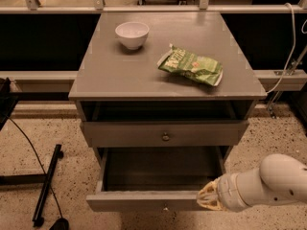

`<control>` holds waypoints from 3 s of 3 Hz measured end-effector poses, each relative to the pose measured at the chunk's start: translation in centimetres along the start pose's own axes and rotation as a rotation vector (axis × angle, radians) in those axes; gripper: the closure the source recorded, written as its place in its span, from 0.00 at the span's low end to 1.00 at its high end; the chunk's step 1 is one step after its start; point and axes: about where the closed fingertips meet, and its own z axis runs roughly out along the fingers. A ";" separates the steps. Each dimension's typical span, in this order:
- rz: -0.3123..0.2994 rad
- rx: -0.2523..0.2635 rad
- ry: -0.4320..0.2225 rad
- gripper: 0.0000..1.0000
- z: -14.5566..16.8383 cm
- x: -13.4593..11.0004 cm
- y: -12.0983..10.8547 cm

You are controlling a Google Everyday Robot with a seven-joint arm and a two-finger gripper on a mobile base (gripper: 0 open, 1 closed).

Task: Close middle drawer

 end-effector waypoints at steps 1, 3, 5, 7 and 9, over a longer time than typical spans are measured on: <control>0.004 -0.074 0.023 1.00 4.6 3.6 3.7; 0.083 -0.066 0.041 1.00 11.2 9.3 6.9; 0.105 -0.047 0.059 1.00 13.0 10.3 6.7; 0.106 0.138 0.061 1.00 16.1 14.3 1.4; 0.092 0.232 0.050 1.00 16.8 15.2 -4.6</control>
Offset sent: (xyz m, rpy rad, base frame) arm -0.0325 -0.0254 -0.1796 -0.0698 0.0991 -0.0116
